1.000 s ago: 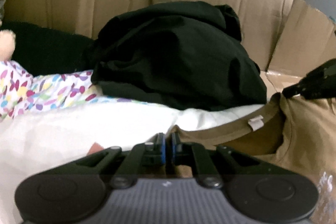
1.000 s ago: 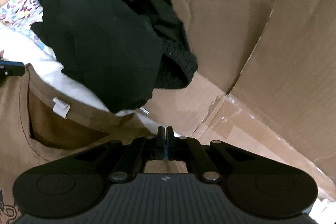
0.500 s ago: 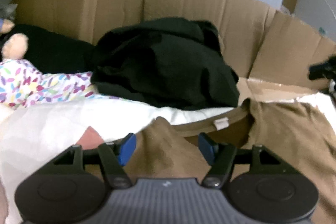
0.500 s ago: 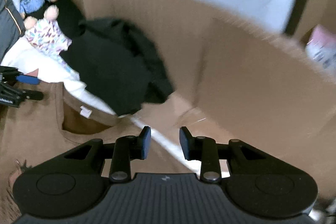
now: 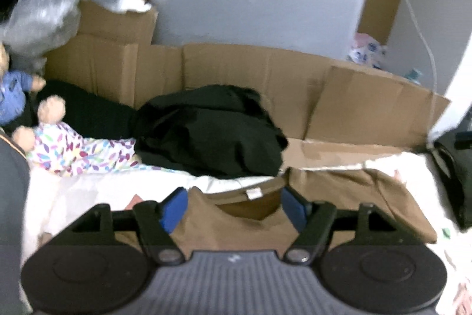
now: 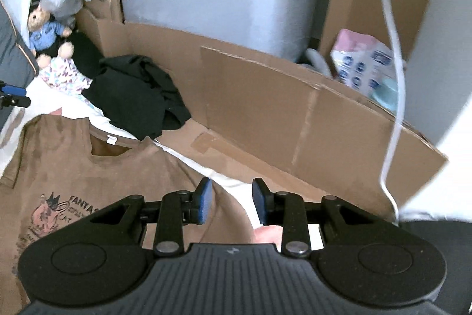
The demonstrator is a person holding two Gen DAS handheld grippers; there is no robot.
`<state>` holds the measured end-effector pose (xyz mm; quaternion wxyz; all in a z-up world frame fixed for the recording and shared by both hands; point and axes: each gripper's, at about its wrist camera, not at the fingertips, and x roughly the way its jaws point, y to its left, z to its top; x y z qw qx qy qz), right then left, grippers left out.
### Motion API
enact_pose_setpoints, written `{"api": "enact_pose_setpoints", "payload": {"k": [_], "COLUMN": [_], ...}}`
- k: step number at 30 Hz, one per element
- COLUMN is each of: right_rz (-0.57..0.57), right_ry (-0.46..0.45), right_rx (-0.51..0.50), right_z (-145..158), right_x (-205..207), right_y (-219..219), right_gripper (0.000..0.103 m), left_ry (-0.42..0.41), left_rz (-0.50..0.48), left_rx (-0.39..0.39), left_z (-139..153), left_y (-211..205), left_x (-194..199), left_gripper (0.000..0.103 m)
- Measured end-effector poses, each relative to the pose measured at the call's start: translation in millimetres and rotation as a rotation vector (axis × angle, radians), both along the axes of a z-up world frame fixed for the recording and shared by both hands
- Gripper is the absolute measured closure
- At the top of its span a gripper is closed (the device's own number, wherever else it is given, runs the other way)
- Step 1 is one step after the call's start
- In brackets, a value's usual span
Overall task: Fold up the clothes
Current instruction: 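Move both open grippers back over the spread T-shirt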
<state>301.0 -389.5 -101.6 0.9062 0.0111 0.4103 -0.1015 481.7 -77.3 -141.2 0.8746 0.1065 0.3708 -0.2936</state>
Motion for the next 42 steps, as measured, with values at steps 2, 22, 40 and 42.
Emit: {"api": "enact_pose_setpoints", "payload": {"k": [2,22,40,42], "right_rz": [-0.015,-0.116,-0.145,-0.157], "right_ry": [0.000,-0.071,0.010,0.011], "right_rx": [0.004,0.074,0.123,0.137], "right_z": [3,-3,-98,-110], "right_x": [-15,-119,-118,-115], "right_y": [-1,-1,-25,-30], "right_gripper": [0.069,0.059,0.059,0.059], "left_ry": [-0.003,-0.065,-0.078,-0.082], "left_rz": [-0.012,-0.078,-0.203,-0.199], "left_rx": [-0.009,0.029,-0.085,-0.116], "left_z": [21,63,-44,-60], "left_y": [2,1,-1,3], "left_x": [-15,-93,-89,-87], "left_gripper": [0.030,0.026,0.026,0.026]}}
